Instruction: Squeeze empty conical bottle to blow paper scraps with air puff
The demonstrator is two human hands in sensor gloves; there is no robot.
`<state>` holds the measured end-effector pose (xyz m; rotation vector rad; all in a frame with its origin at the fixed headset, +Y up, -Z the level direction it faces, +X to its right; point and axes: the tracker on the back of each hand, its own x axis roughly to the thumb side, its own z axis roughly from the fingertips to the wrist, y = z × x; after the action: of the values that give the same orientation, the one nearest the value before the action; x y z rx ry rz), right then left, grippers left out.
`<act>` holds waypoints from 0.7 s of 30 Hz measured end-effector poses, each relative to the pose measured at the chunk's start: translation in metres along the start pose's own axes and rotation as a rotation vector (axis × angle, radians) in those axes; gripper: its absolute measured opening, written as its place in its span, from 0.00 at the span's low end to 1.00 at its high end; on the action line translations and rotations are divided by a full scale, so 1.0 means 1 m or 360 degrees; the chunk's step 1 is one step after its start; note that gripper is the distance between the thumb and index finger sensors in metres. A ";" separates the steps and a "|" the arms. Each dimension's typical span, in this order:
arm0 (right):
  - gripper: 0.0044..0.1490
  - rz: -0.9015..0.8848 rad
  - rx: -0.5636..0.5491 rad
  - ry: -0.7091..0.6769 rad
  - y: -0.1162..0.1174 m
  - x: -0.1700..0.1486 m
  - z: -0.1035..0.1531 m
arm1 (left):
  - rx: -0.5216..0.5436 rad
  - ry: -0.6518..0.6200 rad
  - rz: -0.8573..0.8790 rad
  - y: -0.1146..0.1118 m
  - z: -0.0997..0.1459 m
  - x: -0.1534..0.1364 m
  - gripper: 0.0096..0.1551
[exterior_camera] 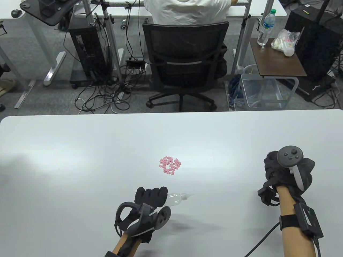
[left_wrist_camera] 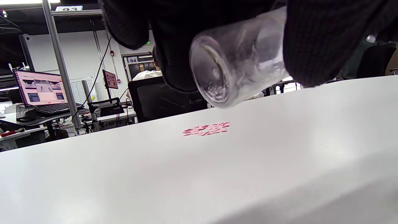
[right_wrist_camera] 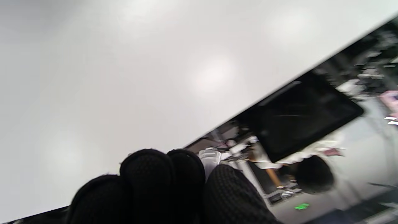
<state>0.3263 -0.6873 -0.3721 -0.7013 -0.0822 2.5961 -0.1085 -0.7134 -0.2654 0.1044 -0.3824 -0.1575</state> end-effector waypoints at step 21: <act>0.26 0.0547 0.0072 0.0199 0.072 -0.015 -0.029 | -0.0054 -0.0011 -0.0016 -0.004 -0.002 -0.001 0.45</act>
<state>0.3224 -0.7602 -0.4026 -0.9292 0.1481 2.8567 -0.1086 -0.7167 -0.2684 0.0726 -0.3858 -0.1741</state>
